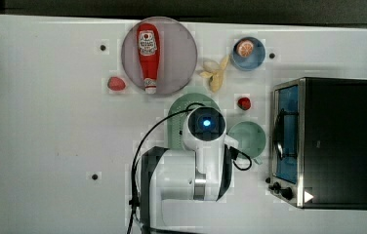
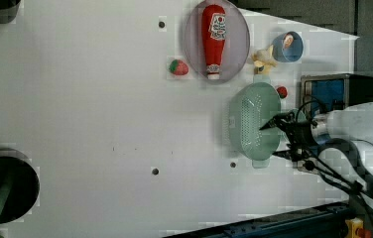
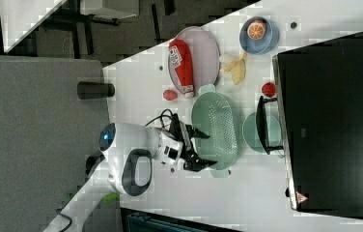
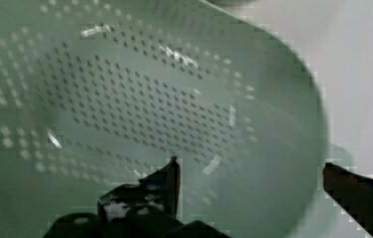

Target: Drag strainer right to left.

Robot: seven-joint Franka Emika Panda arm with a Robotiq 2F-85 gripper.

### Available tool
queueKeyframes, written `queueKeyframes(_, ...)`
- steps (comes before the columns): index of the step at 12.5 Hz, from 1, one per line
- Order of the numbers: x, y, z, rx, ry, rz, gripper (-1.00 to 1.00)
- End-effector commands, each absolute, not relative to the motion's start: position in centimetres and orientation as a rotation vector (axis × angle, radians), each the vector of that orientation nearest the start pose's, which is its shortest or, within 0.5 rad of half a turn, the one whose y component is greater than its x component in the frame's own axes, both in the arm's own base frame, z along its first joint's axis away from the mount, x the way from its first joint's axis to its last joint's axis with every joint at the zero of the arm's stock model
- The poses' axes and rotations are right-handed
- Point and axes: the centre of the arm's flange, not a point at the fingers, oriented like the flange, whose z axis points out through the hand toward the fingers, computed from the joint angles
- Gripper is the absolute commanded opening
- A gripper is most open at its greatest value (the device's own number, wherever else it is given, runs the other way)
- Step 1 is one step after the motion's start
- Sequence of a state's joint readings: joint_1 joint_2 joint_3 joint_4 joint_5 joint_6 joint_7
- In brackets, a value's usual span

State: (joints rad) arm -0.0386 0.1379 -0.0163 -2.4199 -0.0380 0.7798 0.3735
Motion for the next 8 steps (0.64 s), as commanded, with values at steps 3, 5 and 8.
queueKeyframes(3,50.4,1.3,21.7,-2.385,2.109,0.061,1.0)
queueKeyframes(5,50.0,2.0,18.9,-2.374,2.12,0.075,1.0)
queueKeyframes(8,49.4,2.9,16.6,-2.298,2.166,0.05,1.0)
